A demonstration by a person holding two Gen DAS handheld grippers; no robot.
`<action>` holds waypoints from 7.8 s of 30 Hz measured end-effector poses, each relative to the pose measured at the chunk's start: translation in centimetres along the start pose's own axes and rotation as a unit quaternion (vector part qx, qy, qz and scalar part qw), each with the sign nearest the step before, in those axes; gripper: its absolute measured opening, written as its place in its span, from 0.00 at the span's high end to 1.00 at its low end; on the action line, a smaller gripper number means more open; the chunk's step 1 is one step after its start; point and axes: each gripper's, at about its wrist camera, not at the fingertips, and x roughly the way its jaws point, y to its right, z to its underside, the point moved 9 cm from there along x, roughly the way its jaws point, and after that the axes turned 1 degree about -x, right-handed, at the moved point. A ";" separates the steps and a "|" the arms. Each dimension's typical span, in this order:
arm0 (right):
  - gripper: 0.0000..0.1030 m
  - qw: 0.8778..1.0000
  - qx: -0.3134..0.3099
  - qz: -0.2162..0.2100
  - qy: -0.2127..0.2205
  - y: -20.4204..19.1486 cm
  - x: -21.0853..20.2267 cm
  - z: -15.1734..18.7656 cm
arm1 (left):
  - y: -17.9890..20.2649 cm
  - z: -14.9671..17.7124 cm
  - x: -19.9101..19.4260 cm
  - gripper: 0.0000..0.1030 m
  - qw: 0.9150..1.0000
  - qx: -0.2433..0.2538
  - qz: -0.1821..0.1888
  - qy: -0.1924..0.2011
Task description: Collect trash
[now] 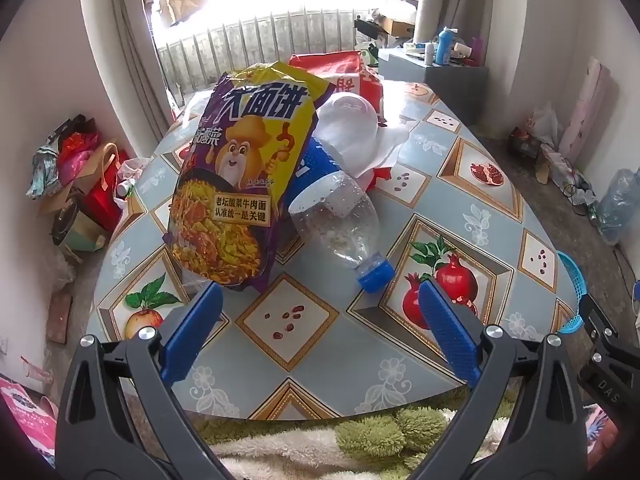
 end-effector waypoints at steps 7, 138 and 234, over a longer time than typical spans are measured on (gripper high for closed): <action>0.06 1.000 0.002 -0.003 0.001 0.0 -0.1 0.0 | 0.0 -0.1 0.0 0.09 1.000 0.010 -0.015 0.006; 0.19 0.956 -0.078 -0.253 0.123 -14.3 3.9 -14.2 | -2.6 -11.5 4.6 0.09 0.986 0.074 0.072 0.131; 0.41 0.950 0.149 -0.223 0.158 7.9 3.6 -11.9 | 17.1 -22.4 -6.3 0.96 0.907 0.070 0.368 0.190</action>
